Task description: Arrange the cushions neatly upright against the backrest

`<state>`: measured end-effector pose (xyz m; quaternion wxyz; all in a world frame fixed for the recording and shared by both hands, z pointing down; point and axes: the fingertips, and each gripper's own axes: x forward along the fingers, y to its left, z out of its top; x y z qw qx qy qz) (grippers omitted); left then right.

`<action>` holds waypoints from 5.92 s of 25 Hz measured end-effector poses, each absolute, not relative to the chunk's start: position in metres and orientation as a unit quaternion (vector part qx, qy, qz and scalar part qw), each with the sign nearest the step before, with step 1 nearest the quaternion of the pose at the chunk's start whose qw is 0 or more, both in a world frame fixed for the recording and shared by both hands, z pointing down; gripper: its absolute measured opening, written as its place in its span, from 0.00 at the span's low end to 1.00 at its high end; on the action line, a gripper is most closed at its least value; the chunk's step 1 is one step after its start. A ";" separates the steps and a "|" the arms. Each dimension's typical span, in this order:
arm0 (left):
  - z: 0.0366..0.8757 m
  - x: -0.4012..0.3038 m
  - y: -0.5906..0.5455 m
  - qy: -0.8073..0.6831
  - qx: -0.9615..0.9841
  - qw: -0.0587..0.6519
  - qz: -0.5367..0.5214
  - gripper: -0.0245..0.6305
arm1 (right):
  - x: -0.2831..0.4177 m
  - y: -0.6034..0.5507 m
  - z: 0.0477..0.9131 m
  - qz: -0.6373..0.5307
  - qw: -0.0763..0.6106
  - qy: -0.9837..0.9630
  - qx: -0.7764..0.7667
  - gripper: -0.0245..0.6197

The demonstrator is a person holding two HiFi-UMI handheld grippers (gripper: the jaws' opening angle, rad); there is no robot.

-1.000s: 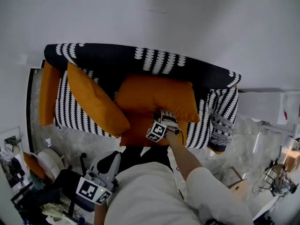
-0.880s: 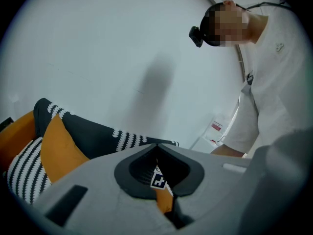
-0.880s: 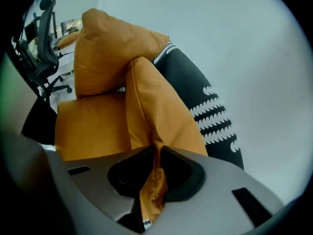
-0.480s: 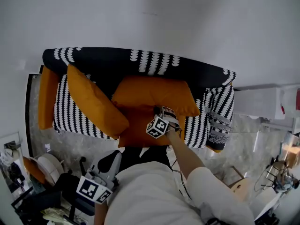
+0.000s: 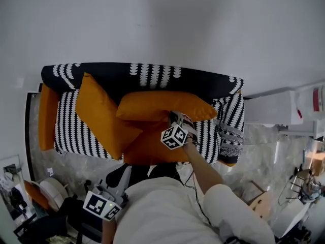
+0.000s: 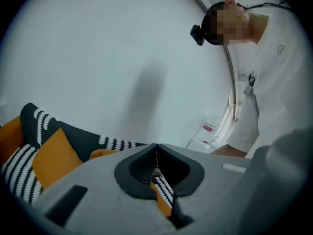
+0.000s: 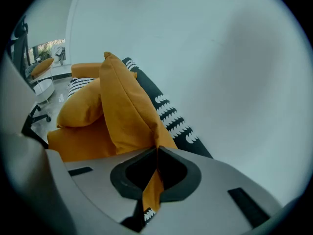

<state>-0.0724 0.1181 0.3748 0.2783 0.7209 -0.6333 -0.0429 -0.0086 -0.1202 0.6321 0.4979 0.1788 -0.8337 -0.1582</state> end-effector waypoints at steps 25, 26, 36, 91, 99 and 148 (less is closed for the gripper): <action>0.349 0.023 0.011 -0.488 0.836 0.246 -0.050 0.06 | 0.153 -0.147 0.471 0.056 0.362 -0.828 0.425 0.06; 0.349 0.028 0.007 -0.481 0.840 0.245 -0.049 0.06 | 0.165 -0.146 0.469 0.061 0.360 -0.822 0.436 0.06; 0.351 0.084 -0.024 -0.417 0.875 0.244 -0.036 0.06 | 0.278 -0.155 0.439 0.120 0.313 -0.763 0.553 0.06; 0.374 0.173 -0.065 -0.459 0.848 0.258 0.058 0.06 | 0.489 -0.256 0.690 0.227 0.477 -0.655 0.541 0.07; 0.372 0.169 -0.061 -0.468 0.844 0.260 0.041 0.06 | 0.488 -0.252 0.658 0.182 0.465 -0.666 0.554 0.26; 0.360 0.026 0.143 -0.643 0.720 0.254 -0.060 0.06 | 0.109 -0.008 0.577 0.193 0.375 -0.889 0.178 0.05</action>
